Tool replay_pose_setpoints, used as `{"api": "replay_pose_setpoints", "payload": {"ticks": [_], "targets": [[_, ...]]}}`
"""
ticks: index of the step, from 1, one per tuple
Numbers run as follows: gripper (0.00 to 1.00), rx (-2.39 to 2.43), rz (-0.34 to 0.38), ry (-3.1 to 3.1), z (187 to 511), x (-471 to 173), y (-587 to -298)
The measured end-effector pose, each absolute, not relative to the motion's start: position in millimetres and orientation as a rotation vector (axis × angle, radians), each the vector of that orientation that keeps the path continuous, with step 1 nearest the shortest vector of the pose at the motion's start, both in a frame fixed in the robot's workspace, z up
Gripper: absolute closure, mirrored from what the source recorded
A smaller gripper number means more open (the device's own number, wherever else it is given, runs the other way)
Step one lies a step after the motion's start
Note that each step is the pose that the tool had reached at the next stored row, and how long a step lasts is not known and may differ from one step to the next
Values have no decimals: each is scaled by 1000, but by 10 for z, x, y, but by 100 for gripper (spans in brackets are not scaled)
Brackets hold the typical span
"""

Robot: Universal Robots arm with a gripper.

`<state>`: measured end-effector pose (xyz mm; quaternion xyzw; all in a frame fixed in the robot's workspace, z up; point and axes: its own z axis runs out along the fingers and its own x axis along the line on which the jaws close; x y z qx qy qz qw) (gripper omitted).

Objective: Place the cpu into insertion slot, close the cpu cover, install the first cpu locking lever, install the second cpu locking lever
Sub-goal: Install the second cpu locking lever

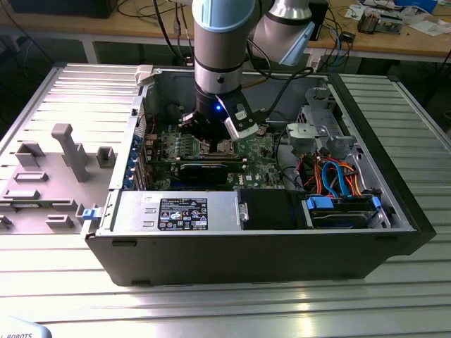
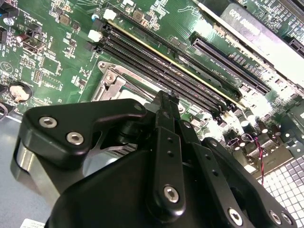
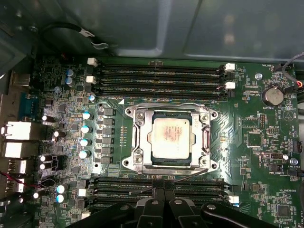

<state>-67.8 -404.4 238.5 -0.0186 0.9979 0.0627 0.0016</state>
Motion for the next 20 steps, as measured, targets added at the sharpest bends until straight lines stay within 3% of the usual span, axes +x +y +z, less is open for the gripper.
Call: {"api": "replay_pose_setpoints", "payload": {"ticks": [20], "targets": [[89,-111,256,3185,2306,-705,-4109]]}}
